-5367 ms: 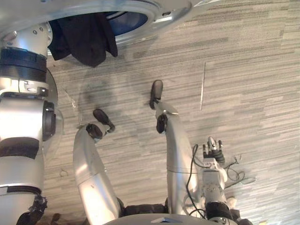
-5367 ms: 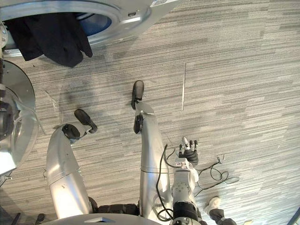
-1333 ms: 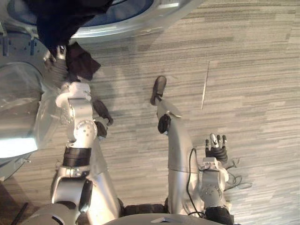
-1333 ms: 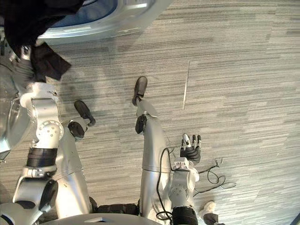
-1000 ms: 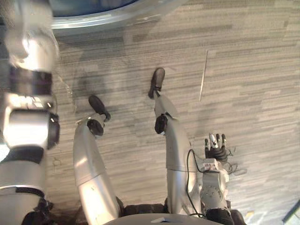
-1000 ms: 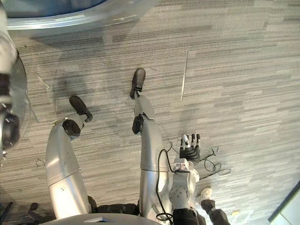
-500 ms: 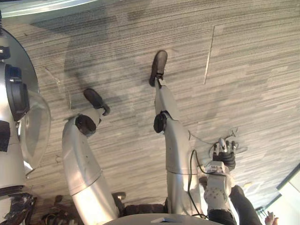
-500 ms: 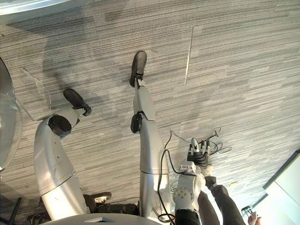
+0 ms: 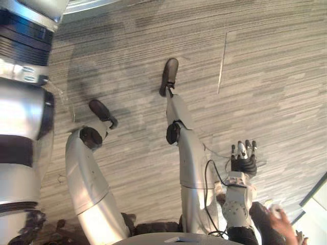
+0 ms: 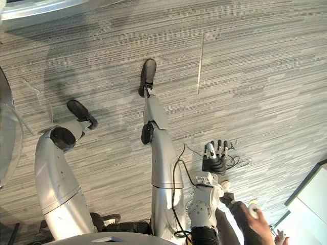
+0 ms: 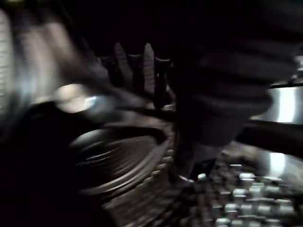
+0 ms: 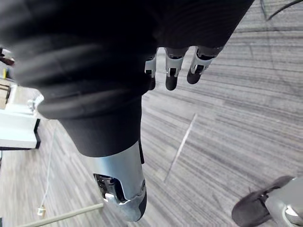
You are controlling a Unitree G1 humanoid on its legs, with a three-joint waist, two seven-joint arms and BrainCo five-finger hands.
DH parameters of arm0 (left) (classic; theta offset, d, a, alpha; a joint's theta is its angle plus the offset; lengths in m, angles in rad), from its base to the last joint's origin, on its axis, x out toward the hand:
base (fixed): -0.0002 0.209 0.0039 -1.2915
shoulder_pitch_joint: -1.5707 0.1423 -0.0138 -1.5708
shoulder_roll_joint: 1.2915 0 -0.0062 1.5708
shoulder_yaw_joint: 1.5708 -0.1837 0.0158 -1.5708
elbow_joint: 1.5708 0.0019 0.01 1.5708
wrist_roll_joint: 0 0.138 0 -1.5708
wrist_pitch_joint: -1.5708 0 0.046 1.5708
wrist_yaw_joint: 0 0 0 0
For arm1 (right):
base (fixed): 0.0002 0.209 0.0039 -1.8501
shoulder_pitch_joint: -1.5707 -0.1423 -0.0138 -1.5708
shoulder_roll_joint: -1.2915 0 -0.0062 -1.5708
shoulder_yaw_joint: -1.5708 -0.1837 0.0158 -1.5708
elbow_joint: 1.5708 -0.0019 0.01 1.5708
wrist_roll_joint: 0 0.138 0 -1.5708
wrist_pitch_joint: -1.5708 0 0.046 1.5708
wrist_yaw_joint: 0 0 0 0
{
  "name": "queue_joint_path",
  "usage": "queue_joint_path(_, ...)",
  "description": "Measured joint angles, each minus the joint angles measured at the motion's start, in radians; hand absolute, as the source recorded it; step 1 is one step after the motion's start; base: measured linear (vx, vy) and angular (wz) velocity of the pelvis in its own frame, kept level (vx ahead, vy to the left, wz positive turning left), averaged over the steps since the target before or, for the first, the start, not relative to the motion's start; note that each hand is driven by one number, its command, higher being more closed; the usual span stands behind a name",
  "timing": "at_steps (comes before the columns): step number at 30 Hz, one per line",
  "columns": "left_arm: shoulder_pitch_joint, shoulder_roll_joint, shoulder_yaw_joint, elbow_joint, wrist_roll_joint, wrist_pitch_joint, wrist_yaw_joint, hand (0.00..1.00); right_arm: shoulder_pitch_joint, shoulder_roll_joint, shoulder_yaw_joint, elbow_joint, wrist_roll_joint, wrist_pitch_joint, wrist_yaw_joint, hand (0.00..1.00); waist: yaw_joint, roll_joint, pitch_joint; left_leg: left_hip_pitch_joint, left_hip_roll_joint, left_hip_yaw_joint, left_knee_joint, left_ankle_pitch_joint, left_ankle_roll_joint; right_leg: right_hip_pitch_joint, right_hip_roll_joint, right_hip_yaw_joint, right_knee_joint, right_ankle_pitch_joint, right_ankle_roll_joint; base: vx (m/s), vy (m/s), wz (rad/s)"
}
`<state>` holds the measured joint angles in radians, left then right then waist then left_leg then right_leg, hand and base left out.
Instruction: Pick up the laundry basket with both hands and put the clothes into the washing machine.
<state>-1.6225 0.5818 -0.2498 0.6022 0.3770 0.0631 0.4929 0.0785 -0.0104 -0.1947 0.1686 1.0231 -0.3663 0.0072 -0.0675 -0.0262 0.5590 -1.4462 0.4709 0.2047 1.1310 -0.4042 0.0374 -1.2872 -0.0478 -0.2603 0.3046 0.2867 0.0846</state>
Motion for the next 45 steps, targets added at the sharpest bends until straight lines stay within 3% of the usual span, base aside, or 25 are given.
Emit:
queue_joint_path(2,0.072,-0.034,0.083,0.180,-0.377,0.001,-0.066,0.00,0.000,0.006,0.000,0.006,0.000,0.022,-0.010,0.00,-0.001,0.000,0.000,0.000,0.000,-0.010,0.000,0.002,-0.004,-0.004,-0.001,-0.003,0.024,-0.016,-0.007,-0.04,-0.032,0.09)
queue_joint_path(3,0.089,-0.036,0.086,0.210,-0.488,-0.005,-0.085,0.00,0.000,0.007,0.000,0.007,0.002,0.029,-0.013,0.00,-0.001,0.000,0.000,0.000,-0.001,-0.013,-0.001,0.003,-0.006,-0.006,-0.002,-0.003,0.033,-0.022,-0.006,-0.04,-0.036,0.15)
queue_joint_path(5,0.116,-0.050,0.096,0.197,-0.821,-0.075,-0.161,0.00,0.002,0.008,-0.002,0.010,0.002,0.053,-0.030,0.00,0.000,-0.001,0.000,0.007,-0.009,-0.022,-0.005,0.008,-0.013,-0.008,-0.014,-0.012,0.068,-0.036,-0.022,-0.04,-0.037,0.22)
queue_joint_path(6,0.120,-0.054,0.095,0.197,-0.892,-0.089,-0.170,0.00,0.002,0.009,-0.002,0.009,0.002,0.058,-0.037,0.00,-0.001,-0.002,0.000,0.011,-0.011,-0.021,-0.008,0.009,-0.013,-0.007,-0.017,-0.012,0.075,-0.040,-0.023,-0.04,-0.038,0.21)
queue_joint_path(7,0.147,-0.070,0.096,0.190,-1.059,-0.138,-0.178,0.00,0.002,0.009,-0.001,0.005,0.000,0.066,-0.042,0.00,-0.001,-0.002,0.000,0.023,-0.013,-0.019,-0.015,0.012,-0.014,-0.002,-0.019,-0.010,0.078,-0.042,-0.023,-0.05,-0.041,0.15)
queue_joint_path(8,0.171,-0.074,0.109,0.172,-1.146,-0.180,-0.181,0.00,0.002,0.009,0.001,0.005,0.001,0.066,-0.043,0.00,-0.001,-0.002,0.000,0.030,-0.017,-0.017,-0.023,0.016,-0.017,0.001,-0.021,-0.009,0.078,-0.045,-0.021,-0.06,-0.056,0.18)
queue_joint_path(9,0.233,-0.081,0.140,0.095,-1.361,-0.233,-0.188,0.00,0.003,0.008,0.009,0.003,0.001,0.066,-0.056,0.00,-0.004,-0.002,0.000,0.032,-0.021,-0.018,-0.037,0.027,-0.020,0.000,-0.024,-0.011,0.082,-0.051,-0.022,-0.05,-0.050,0.14)
queue_joint_path(12,0.413,-0.116,0.213,-0.024,-1.530,-0.310,-0.216,0.00,0.003,0.008,0.044,0.000,-0.001,0.065,-0.083,0.00,-0.010,-0.002,0.000,0.047,-0.023,-0.035,-0.046,0.038,-0.036,0.003,-0.025,-0.024,0.120,-0.079,-0.038,-0.04,-0.057,0.17)
queue_joint_path(18,0.908,-0.367,0.328,-0.191,-1.519,-0.336,-0.221,0.00,0.006,0.002,0.057,-0.039,-0.010,0.056,-0.085,0.00,-0.001,-0.002,0.000,0.221,-0.053,-0.018,-0.140,0.083,-0.076,0.084,-0.058,-0.015,0.221,-0.182,-0.059,-0.04,-0.099,0.42)
queue_joint_path(21,1.165,-0.452,0.303,-0.251,-1.451,-0.336,-0.213,0.00,0.005,0.000,0.058,-0.031,-0.010,0.055,-0.090,0.00,0.015,-0.002,0.000,0.316,-0.077,-0.012,-0.212,0.114,-0.095,0.135,-0.072,-0.015,0.247,-0.222,-0.075,-0.04,-0.150,0.41)
queue_joint_path(25,1.333,-0.486,0.205,-0.254,-1.331,-0.319,-0.244,0.00,0.005,-0.005,0.074,-0.004,-0.011,0.055,-0.103,0.00,0.037,-0.002,0.000,0.445,-0.110,-0.010,-0.316,0.166,-0.115,0.229,-0.091,-0.025,0.244,-0.253,-0.093,-0.02,-0.152,0.43)
queue_joint_path(27,1.363,-0.488,0.156,-0.221,-1.242,-0.305,-0.284,0.00,0.004,-0.008,0.076,0.045,-0.027,0.057,-0.101,0.00,0.047,-0.001,-0.001,0.538,-0.128,-0.008,-0.371,0.185,-0.133,0.310,-0.094,-0.033,0.226,-0.260,-0.103,-0.01,-0.116,0.31)
queue_joint_path(29,1.394,-0.505,0.118,-0.144,-1.036,-0.287,-0.324,0.00,0.005,-0.022,0.074,0.127,-0.049,0.062,-0.098,0.00,0.049,0.003,-0.008,0.678,-0.146,0.003,-0.450,0.211,-0.136,0.434,-0.097,-0.039,0.189,-0.263,-0.108,0.01,-0.085,0.26)
queue_joint_path(31,1.428,-0.530,0.122,-0.063,-0.898,-0.266,-0.340,0.00,0.007,-0.031,0.074,0.207,-0.051,0.068,-0.095,0.00,0.050,0.004,-0.037,0.789,-0.159,0.021,-0.512,0.223,-0.146,0.525,-0.097,-0.041,0.156,-0.263,-0.109,0.04,-0.035,0.15)
queue_joint_path(33,1.479,-0.551,0.153,0.017,-0.788,-0.237,-0.355,0.00,0.011,-0.035,0.074,0.290,-0.074,0.079,-0.094,0.00,0.050,0.005,-0.082,0.894,-0.175,0.034,-0.584,0.242,-0.146,0.610,-0.098,-0.041,0.124,-0.265,-0.109,0.07,-0.037,0.10)
queue_joint_path(36,1.585,-0.589,0.283,0.146,-0.644,-0.199,-0.356,0.00,0.041,-0.037,0.071,0.440,-0.128,0.135,-0.075,0.00,0.065,0.020,-0.178,1.085,-0.193,0.040,-0.692,0.257,-0.153,0.780,-0.102,-0.061,0.103,-0.303,-0.103,0.09,-0.049,0.21)
queue_joint_path(39,1.657,-0.611,0.390,0.224,-0.634,-0.192,-0.369,0.00,0.072,-0.037,0.052,0.545,-0.208,0.177,-0.071,0.00,0.080,0.048,-0.273,1.219,-0.213,0.024,-0.814,0.272,-0.140,0.928,-0.105,-0.115,0.033,-0.315,-0.101,0.12,-0.066,0.47)
queue_joint_path(42,1.689,-0.624,0.447,0.263,-0.649,-0.192,-0.375,0.00,0.083,-0.043,0.021,0.619,-0.266,0.197,-0.071,0.00,0.092,0.064,-0.343,1.268,-0.230,-0.005,-0.877,0.291,-0.108,1.004,-0.126,-0.184,0.016,-0.330,-0.088,0.07,-0.044,0.77)
queue_joint_path(44,1.691,-0.630,0.491,0.295,-0.649,-0.191,-0.377,0.00,0.071,-0.036,-0.004,0.665,-0.299,0.212,-0.071,0.00,0.098,0.045,-0.384,1.306,-0.233,0.047,-0.921,0.268,-0.033,1.045,-0.162,-0.223,-0.025,-0.305,-0.123,0.01,-0.011,0.76)
queue_joint_path(45,1.667,-0.630,0.567,0.316,-0.651,-0.192,-0.388,0.00,0.053,-0.027,-0.044,0.694,-0.328,0.223,-0.071,0.00,0.118,0.034,-0.387,1.263,-0.169,0.089,-0.570,0.281,-0.015,1.093,-0.200,-0.260,-0.033,-0.299,-0.136,-0.04,0.052,0.61)
